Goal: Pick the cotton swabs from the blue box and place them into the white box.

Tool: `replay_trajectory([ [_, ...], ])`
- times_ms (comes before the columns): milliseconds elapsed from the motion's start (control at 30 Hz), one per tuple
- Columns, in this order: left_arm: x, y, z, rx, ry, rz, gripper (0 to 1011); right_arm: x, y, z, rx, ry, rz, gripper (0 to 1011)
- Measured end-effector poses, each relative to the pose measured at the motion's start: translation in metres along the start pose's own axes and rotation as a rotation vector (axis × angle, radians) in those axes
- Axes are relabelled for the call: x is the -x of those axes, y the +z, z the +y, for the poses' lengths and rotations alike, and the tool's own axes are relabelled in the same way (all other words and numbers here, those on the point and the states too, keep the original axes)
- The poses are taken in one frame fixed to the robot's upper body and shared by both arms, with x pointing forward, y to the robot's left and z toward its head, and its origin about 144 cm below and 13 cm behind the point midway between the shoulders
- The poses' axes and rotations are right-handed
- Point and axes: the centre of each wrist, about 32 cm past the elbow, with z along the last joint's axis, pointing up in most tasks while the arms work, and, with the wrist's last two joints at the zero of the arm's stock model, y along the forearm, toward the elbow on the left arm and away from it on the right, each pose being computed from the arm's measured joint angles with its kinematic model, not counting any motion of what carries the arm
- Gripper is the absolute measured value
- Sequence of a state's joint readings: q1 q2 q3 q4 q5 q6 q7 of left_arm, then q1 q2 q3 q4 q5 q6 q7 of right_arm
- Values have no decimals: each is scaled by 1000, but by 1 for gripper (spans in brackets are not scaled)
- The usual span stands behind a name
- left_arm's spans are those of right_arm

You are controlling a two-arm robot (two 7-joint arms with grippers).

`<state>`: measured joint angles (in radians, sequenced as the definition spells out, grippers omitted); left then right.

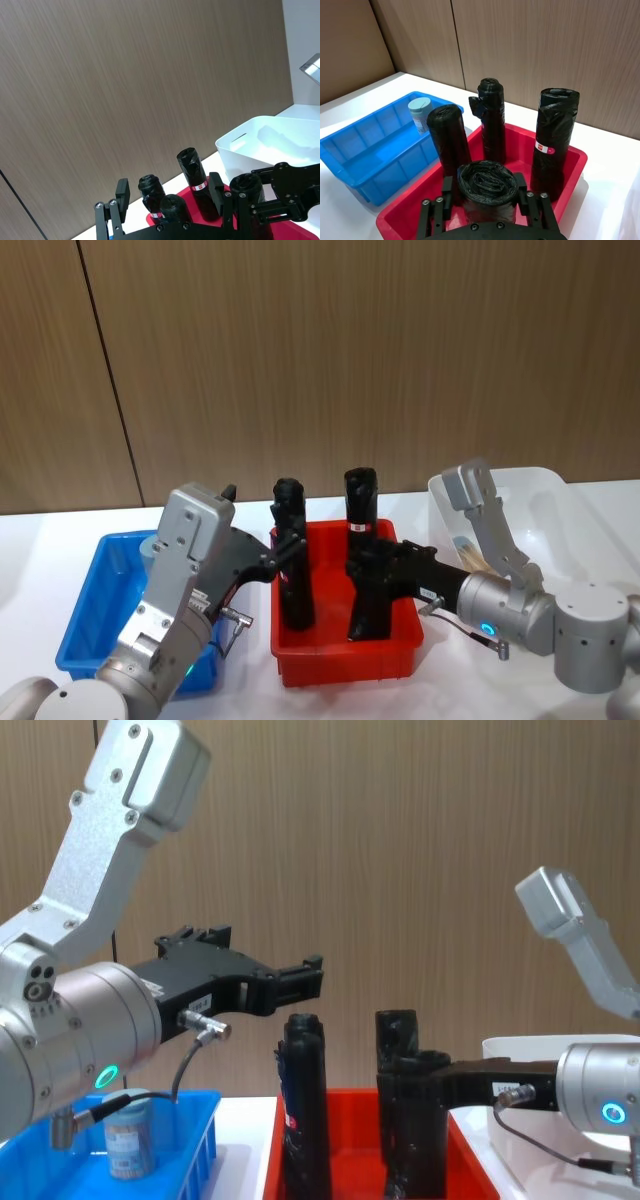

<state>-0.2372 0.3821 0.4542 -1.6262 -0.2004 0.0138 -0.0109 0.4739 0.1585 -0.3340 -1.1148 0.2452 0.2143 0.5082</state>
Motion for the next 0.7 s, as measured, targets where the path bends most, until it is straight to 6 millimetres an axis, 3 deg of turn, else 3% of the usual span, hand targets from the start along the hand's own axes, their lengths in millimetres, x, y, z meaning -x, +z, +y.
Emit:
replay_trajectory([
  [67,0,0,0,0,0,0,1003,0,0,0,0,-1,0,732],
  [133,0,0,0,0,0,0,1003,0,1,1,-2,-2,-3,628],
  [267,0,0,0,0,0,0,1003,1,1,1,-4,-2,-5,535],
  [700,0,0,0,0,0,0,1003,4,14,-7,-45,0,-26,456],
])
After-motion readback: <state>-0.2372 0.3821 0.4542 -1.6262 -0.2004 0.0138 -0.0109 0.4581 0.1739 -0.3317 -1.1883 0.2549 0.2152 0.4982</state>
